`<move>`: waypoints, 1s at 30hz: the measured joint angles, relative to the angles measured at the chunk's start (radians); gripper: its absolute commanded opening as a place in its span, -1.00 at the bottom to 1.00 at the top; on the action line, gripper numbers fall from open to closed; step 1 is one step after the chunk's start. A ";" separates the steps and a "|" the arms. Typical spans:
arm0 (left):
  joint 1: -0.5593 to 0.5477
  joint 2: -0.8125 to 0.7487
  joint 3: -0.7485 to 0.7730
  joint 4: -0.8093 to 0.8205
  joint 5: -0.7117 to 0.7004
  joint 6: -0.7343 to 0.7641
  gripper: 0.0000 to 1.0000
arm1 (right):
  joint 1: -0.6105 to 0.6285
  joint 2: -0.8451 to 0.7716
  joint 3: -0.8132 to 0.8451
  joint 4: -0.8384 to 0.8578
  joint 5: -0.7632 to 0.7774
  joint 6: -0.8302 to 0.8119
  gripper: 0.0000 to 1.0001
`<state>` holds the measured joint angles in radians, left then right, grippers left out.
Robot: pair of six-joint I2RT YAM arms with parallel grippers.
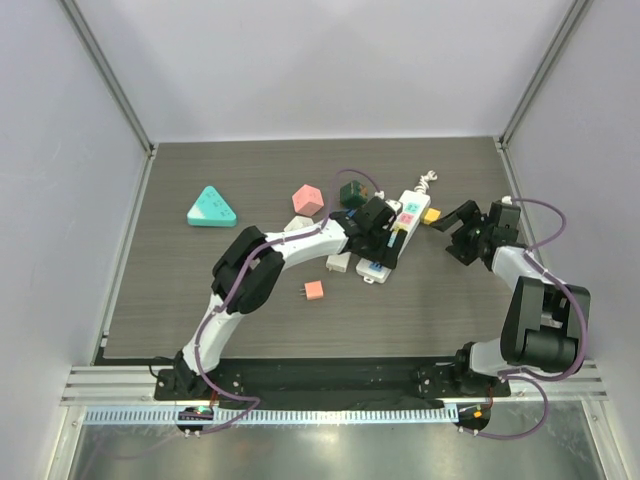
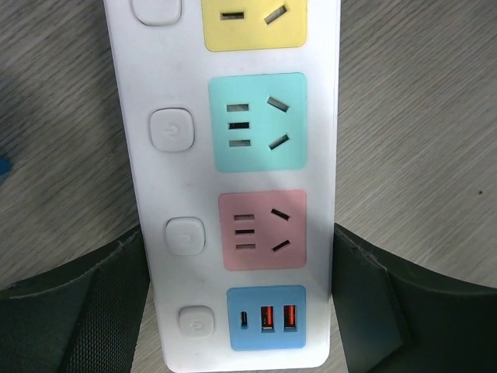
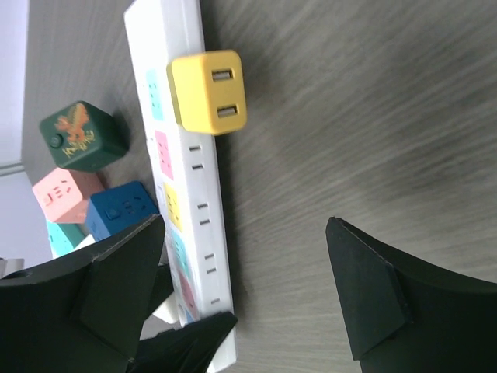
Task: Pull the plug off the socket
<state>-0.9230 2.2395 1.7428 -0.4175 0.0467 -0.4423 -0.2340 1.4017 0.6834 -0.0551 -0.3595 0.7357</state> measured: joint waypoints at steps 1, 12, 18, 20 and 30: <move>0.005 -0.005 -0.008 0.007 0.014 -0.002 -1.00 | 0.000 0.005 0.000 0.020 -0.003 0.004 0.79; 0.053 -0.053 -0.118 0.125 0.201 -0.056 -1.00 | -0.002 0.139 0.002 0.225 -0.042 0.071 0.59; 0.059 -0.056 -0.130 0.140 0.231 -0.074 -1.00 | -0.002 0.200 0.016 0.293 -0.072 0.086 0.35; 0.059 -0.056 -0.132 0.141 0.241 -0.076 -1.00 | -0.002 0.206 0.018 0.314 -0.082 0.087 0.33; 0.058 -0.071 -0.168 0.179 0.260 -0.087 -1.00 | -0.002 0.269 0.034 0.412 -0.146 0.107 -0.90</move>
<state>-0.8646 2.1681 1.5749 -0.2382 0.3065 -0.5289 -0.2359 1.6711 0.7170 0.3565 -0.5060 0.8425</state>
